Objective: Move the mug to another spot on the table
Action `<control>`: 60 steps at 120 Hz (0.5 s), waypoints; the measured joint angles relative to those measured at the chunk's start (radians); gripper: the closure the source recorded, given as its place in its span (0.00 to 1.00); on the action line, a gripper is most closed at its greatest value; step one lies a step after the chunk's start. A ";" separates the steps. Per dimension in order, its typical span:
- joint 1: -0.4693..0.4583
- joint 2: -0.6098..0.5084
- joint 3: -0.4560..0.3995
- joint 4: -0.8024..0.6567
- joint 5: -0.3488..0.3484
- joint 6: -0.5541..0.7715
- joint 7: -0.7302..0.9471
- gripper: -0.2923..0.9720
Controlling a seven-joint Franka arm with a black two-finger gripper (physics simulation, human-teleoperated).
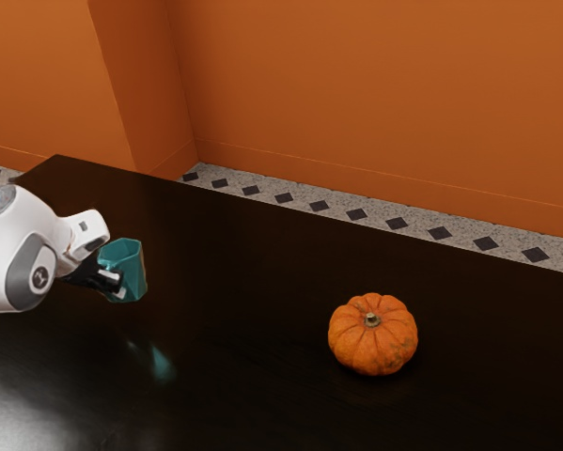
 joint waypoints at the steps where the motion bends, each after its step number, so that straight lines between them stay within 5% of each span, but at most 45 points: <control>1: -0.004 -0.002 0.000 -0.004 -0.002 0.004 0.003 0.74; 60: -0.234 0.033 -0.001 -0.064 -0.197 0.149 0.165 0.85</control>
